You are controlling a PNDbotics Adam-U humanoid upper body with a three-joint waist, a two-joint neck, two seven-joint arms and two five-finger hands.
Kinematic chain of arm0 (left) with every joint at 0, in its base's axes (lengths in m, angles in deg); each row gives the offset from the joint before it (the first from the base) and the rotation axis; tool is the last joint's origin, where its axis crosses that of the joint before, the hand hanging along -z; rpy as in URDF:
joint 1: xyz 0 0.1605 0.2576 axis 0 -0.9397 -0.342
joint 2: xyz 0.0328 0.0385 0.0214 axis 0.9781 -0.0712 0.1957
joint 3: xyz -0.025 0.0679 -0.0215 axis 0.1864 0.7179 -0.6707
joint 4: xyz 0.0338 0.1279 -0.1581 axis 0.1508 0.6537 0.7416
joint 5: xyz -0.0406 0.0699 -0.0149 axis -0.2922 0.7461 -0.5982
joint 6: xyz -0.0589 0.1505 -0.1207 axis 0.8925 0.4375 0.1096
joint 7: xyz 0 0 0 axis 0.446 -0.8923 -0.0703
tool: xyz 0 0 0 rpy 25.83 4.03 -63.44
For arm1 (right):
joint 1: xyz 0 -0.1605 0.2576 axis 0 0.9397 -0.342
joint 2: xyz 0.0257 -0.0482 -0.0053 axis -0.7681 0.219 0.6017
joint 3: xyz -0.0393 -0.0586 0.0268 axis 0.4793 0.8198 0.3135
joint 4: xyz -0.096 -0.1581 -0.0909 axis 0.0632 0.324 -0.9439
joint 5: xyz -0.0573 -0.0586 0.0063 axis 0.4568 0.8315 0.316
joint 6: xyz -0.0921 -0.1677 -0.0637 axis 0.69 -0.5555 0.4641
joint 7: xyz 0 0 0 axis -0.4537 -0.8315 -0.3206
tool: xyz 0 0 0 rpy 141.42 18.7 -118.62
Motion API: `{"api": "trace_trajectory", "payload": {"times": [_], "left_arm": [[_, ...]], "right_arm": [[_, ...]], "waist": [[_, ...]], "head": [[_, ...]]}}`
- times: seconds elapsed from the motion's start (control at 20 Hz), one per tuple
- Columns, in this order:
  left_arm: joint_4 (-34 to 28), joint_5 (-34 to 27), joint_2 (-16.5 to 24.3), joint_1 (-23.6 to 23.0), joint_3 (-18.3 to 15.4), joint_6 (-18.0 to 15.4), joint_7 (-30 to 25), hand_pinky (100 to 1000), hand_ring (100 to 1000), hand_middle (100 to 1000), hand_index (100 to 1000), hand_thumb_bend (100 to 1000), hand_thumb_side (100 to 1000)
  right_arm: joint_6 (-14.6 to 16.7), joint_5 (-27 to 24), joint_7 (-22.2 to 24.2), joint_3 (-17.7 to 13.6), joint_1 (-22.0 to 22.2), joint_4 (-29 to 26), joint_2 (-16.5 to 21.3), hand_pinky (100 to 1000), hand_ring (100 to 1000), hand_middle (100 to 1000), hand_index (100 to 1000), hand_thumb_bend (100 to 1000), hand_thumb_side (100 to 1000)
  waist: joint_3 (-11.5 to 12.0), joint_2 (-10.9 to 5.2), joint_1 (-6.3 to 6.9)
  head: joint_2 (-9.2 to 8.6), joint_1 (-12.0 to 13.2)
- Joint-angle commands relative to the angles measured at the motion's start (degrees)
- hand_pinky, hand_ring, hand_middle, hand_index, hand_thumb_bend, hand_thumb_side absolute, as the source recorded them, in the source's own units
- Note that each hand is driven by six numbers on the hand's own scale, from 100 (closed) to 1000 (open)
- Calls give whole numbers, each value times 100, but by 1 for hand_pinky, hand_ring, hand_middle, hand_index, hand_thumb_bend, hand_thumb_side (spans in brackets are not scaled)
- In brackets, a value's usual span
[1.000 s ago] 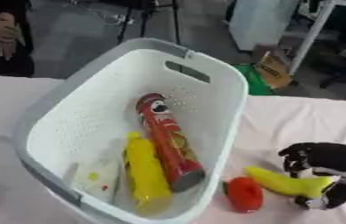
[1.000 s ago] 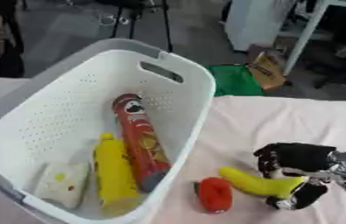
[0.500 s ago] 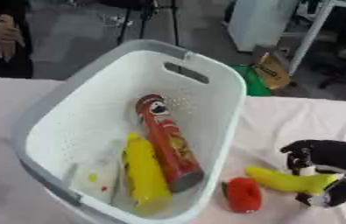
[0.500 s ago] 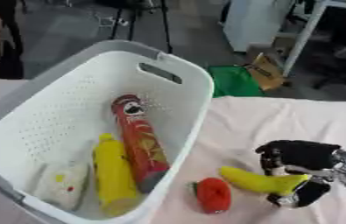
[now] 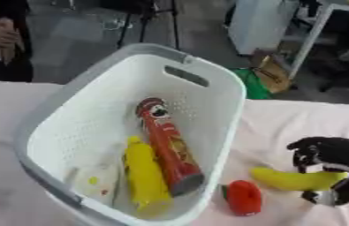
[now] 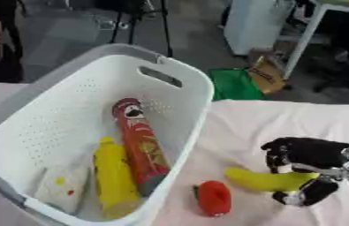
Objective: Pick up objects on the table and place them in the box.
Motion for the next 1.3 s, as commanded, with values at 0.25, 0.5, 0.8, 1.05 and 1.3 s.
{"api": "trace_trajectory", "payload": {"times": [0.25,0.5,0.8,1.05,1.3], "left_arm": [[-70,43,100,26,-30,9,-37,573,444,556,627,100,897],[-70,62,100,-6,-34,17,-54,571,444,555,627,100,897],[-70,91,111,-41,-40,21,-60,569,444,554,627,100,896],[-70,118,121,-102,-44,22,-74,566,444,553,627,100,896],[-70,139,120,-136,-42,16,-81,563,444,552,627,100,895]], "right_arm": [[-42,-155,-95,-123,-72,-166,423,949,963,682,490,122,570],[-38,-239,-112,-104,-205,-149,514,946,963,682,488,120,567],[-57,-351,-152,-132,-227,-201,651,944,964,680,488,119,565],[-81,-566,-244,-190,-246,-334,854,942,965,682,486,113,561],[-103,-735,-240,-232,-276,-411,948,940,965,683,483,111,560]], "waist": [[-45,-206,28],[-113,-288,22],[-161,-374,7],[-248,-503,-31],[-260,-570,-74]], "head": [[-76,36],[-58,94],[-41,192],[-7,304],[8,328]]}}
